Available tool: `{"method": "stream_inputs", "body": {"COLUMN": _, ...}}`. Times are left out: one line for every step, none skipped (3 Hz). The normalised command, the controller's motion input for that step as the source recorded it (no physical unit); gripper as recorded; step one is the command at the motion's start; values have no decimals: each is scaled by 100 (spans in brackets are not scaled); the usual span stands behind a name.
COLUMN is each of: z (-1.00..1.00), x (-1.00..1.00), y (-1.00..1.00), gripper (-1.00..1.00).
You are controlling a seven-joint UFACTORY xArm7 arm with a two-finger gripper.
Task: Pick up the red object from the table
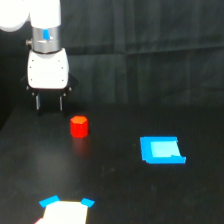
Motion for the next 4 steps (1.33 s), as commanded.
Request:
{"method": "stream_inputs", "body": {"z": -62, "x": 100, "y": -51, "gripper": 100}}
{"method": "stream_inputs", "body": {"z": -14, "x": 100, "y": -58, "gripper": 100}}
{"method": "stream_inputs", "body": {"z": -13, "x": 100, "y": -38, "gripper": 100}}
{"method": "stream_inputs", "body": {"z": -3, "x": 100, "y": -100, "gripper": 100}}
